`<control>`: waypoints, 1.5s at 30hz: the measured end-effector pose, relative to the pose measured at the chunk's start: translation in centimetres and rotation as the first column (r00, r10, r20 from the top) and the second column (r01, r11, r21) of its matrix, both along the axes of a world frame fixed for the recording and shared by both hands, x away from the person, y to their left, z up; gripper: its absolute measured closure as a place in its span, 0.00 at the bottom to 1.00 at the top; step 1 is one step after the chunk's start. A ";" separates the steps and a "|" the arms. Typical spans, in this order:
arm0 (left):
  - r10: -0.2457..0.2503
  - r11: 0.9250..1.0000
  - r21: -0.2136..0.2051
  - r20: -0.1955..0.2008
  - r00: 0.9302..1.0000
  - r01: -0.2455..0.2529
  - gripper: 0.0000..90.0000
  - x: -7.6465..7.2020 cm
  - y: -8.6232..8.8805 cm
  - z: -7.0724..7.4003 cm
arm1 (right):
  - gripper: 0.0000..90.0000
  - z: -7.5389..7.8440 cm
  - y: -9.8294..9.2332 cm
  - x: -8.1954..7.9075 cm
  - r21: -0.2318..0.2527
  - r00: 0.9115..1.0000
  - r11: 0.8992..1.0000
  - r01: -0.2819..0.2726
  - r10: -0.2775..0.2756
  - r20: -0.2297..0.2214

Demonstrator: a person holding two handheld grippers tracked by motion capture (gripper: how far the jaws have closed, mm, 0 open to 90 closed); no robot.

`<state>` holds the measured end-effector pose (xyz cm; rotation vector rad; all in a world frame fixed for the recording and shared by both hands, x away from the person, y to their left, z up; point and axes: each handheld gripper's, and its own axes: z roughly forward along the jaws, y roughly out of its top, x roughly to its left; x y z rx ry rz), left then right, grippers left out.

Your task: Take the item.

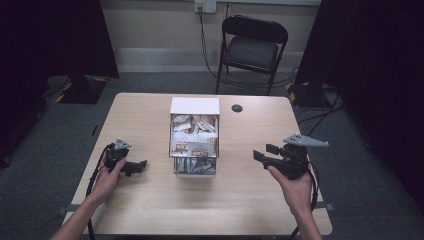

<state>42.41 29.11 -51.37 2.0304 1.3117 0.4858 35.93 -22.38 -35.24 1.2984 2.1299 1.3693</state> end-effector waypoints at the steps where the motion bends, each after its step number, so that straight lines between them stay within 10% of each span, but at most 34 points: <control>1: 0.000 1.000 0.000 0.000 1.000 0.000 0.00 0.0 0.0 0.0 | 0.48 0.5 0.4 0.1 0.012 1.000 1.000 -0.011 0.010 0.016; 27: 0.000 1.000 0.000 0.000 1.000 0.000 0.00 0.0 0.0 0.0 | 0.53 5.2 4.5 0.4 0.084 0.978 0.979 -0.188 0.178 0.111; 45: -0.001 1.000 0.000 0.000 1.000 0.001 0.00 0.0 0.0 0.0 | 0.61 6.0 10.5 1.3 0.062 0.928 0.931 -0.360 0.350 0.129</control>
